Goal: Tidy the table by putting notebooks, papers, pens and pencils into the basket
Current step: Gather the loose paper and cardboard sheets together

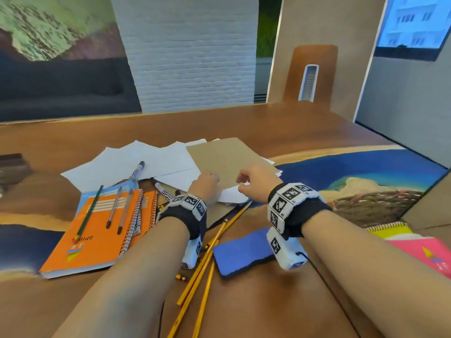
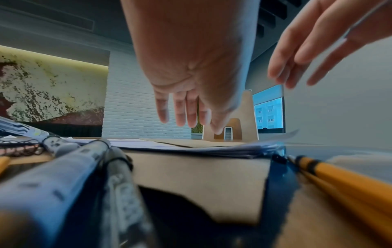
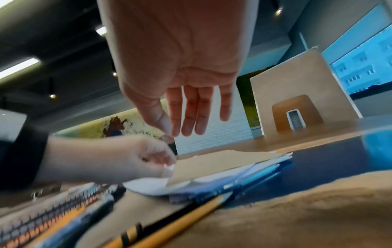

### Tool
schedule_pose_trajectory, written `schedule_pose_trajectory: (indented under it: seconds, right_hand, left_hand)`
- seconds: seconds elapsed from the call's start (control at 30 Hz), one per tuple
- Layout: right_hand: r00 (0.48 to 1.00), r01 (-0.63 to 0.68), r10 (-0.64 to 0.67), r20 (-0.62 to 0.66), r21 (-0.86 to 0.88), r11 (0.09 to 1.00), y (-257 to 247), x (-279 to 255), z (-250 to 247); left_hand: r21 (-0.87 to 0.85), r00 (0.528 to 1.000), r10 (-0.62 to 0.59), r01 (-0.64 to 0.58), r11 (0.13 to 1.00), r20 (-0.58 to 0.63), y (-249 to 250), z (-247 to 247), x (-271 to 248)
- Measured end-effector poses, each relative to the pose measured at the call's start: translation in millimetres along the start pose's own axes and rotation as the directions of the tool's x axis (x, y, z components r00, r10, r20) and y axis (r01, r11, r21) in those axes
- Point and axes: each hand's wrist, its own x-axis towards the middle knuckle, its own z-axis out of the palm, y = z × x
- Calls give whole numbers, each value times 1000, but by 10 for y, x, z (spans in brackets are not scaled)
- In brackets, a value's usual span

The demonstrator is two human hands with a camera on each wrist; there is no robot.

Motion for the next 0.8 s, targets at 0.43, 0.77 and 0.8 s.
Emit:
schedule_pose_trajectory:
  seconds: [0.43, 0.77, 0.8]
  right_hand:
    - [1000, 10, -7, 23, -149, 989, -2, 257, 450]
    - [998, -69, 70, 1, -150, 986, -4, 252, 470]
    - [997, -76, 77, 2, -152, 986, -2, 252, 469]
  left_hand:
    - [251, 975, -69, 14, 968, 211, -65, -35, 326]
    - [346, 972, -105, 27, 938, 208, 13, 36, 397]
    - [346, 975, -109, 36, 937, 194, 25, 34, 392]
